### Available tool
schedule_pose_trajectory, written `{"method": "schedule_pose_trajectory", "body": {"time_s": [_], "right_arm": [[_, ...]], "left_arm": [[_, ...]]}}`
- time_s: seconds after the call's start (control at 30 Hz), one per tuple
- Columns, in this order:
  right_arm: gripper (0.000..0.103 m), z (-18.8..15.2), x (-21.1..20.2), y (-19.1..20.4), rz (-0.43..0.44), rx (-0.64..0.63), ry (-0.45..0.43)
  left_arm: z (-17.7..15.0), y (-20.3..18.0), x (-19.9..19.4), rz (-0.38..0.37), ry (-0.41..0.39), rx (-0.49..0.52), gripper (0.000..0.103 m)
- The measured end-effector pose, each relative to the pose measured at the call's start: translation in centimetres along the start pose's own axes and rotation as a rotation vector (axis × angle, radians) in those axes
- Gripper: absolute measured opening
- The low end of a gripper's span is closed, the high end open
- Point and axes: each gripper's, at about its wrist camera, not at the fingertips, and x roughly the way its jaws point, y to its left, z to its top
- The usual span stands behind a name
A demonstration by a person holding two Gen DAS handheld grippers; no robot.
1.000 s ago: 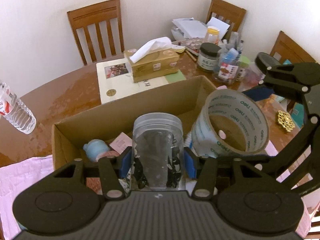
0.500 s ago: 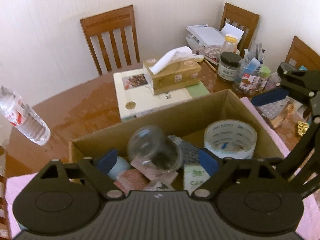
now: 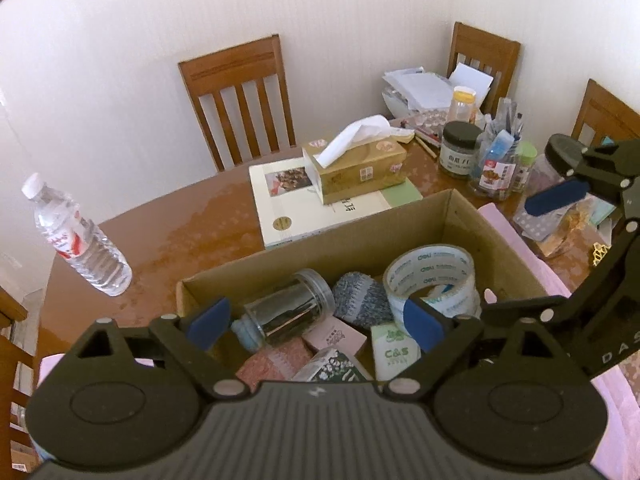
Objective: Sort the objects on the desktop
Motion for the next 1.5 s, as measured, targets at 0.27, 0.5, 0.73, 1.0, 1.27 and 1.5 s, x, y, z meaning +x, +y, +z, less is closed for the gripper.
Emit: {"method": "schedule_pose_trajectory", "body": {"time_s": [0.27, 0.5, 0.73, 1.0, 1.27, 1.5], "right_arm": [[0.103, -1.4, -2.9, 1.6, -0.021, 0.032, 0.017], [0.103, -2.8, -5.1, 3.8, -0.005, 0.032, 0.024], [0.103, -4.1, -6.8, 5.9, -0.032, 0.041, 0.036], [0.103, -5.8, -8.4, 7.0, -0.039, 0.18, 0.018], [0.103, -7.6, -10.0, 8.6, -0.122, 0.326, -0.047], [0.103, -8.8, -11.1, 9.0, -0.107, 0.421, -0.063]], "left_arm": [[-1.8, -0.2, -4.6, 0.009, -0.054, -0.033, 0.099], [-4.1, -1.2, -7.8, 0.048, -0.071, -0.027, 0.099], [-6.3, -1.3, -9.3, 0.053, -0.023, -0.072, 0.099], [-8.2, -1.4, -10.0, 0.07, 0.0, -0.118, 0.099], [-9.2, -1.5, -11.0, 0.088, -0.012, -0.176, 0.098], [-9.5, -1.5, -11.7, 0.064, -0.025, -0.217, 0.098]]}}
